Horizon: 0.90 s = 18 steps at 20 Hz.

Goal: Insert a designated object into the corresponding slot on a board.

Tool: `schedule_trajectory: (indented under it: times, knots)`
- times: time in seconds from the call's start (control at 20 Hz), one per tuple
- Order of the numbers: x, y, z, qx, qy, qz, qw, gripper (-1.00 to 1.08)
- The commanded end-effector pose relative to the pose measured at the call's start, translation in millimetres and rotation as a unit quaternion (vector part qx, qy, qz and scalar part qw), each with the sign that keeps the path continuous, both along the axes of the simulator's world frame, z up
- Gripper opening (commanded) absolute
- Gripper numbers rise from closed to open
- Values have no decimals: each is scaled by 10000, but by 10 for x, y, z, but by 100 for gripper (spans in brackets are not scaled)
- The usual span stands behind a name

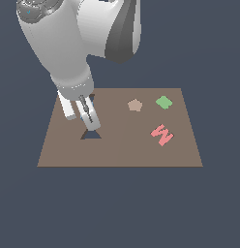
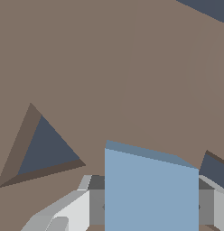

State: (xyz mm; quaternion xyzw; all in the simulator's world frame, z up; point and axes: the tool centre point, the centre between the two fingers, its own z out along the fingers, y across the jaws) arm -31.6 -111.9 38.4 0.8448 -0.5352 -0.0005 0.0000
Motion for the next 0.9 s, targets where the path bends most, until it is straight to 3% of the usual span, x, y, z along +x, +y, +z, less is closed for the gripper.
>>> schedule_trajectory:
  times: [0.0, 0.45, 0.85]
  knots:
    - [-167, -59, 7, 1, -3, -441, 9990, -100]
    - [-556, -131, 17, 2, -1, -1403, 9901, -100]
    - [-634, -129, 17, 3, 3, -1587, 9873, -100]
